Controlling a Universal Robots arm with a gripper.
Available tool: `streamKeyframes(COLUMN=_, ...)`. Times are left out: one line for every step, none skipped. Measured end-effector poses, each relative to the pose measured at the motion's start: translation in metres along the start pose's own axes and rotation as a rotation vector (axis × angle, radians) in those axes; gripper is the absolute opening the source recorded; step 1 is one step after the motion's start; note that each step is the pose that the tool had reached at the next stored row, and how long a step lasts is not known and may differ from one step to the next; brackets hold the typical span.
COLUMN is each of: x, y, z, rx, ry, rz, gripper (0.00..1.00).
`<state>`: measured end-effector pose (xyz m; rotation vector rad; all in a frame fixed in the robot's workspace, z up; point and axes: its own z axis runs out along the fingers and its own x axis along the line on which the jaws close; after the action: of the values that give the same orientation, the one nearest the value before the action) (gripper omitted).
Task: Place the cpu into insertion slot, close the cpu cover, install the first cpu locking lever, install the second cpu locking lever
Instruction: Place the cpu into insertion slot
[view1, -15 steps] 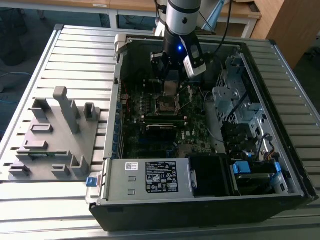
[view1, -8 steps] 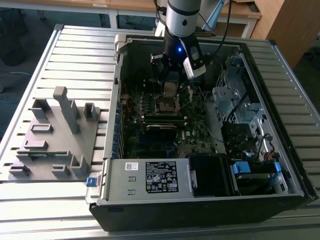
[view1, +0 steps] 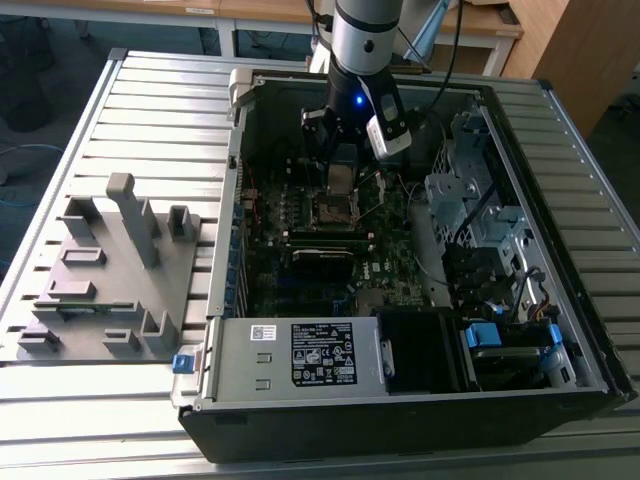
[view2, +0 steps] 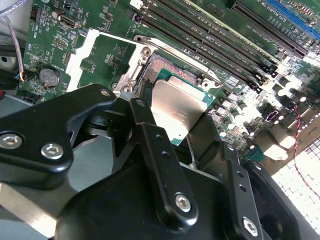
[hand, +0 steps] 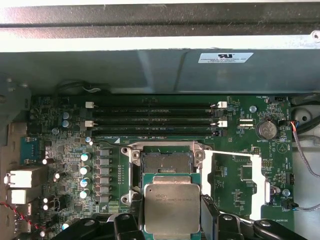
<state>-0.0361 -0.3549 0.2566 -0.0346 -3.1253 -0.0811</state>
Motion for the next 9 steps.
streamKeyframes(x=0.0000, y=0.0000, z=0.0000, rx=0.0001, ry=0.0000, rz=0.000, gripper=0.54)
streamKeyframes(x=0.0000, y=0.0000, z=0.0000, rx=-0.0001, ry=0.0000, rz=0.000, gripper=0.54)
streamKeyframes(x=0.0000, y=0.0000, z=0.0000, rx=0.0000, ry=0.0000, rz=0.000, gripper=0.54)
streamKeyframes(x=0.0000, y=0.0000, z=0.0001, rx=0.0000, ry=0.0000, rz=0.000, gripper=0.54)
streamKeyframes(x=0.0000, y=0.0000, z=0.0006, rx=-0.0005, ry=-0.0002, rz=0.000, gripper=0.54)
streamKeyframes(x=0.0000, y=0.0000, z=0.0014, rx=-0.0003, ry=-0.0002, rz=0.000, gripper=0.54)
streamKeyframes(x=-0.0001, y=-0.0001, z=0.0027, rx=0.0005, ry=-0.0002, rz=0.000, gripper=0.54)
streamKeyframes(x=-0.0001, y=-0.0002, z=0.0044, rx=0.0011, ry=-0.0003, rz=0.000, gripper=0.54)
streamKeyframes(x=-0.0001, y=-0.0003, z=0.0063, rx=0.0015, ry=-0.0004, rz=0.000, gripper=0.54)
